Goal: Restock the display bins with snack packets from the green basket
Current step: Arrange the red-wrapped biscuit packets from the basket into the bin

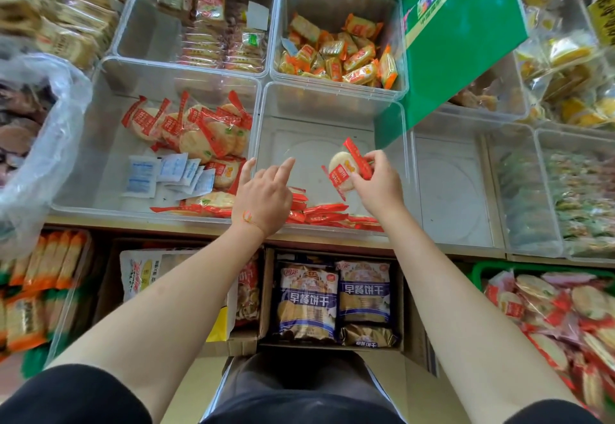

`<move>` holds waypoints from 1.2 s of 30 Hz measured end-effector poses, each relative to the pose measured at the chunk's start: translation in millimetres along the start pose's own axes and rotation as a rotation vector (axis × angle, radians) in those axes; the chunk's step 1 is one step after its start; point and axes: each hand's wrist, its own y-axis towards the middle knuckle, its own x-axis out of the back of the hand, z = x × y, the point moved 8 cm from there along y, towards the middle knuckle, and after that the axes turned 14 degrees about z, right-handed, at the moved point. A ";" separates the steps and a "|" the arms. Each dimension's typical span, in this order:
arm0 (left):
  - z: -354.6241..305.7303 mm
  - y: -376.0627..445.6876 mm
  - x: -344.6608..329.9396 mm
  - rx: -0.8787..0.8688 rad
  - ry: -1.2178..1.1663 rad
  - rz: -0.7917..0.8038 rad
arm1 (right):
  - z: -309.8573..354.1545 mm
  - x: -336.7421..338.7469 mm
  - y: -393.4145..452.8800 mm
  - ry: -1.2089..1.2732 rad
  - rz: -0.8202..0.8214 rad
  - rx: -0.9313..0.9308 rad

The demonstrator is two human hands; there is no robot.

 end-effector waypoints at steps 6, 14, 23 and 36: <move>-0.2 -0.1 -1.2 -0.001 -0.002 0.016 | -2.3 -55.3 5.9 -0.440 0.328 0.064; 1.4 1.2 -1.4 0.016 -0.002 0.032 | -13.8 -72.0 3.4 -0.338 0.528 -0.076; -3.7 1.5 -0.9 0.006 0.066 0.013 | 14.3 -25.3 -66.0 -0.148 -0.049 0.217; -223.5 -81.4 -92.0 -0.093 -0.264 0.396 | -185.2 35.2 -170.4 -0.071 0.146 -0.049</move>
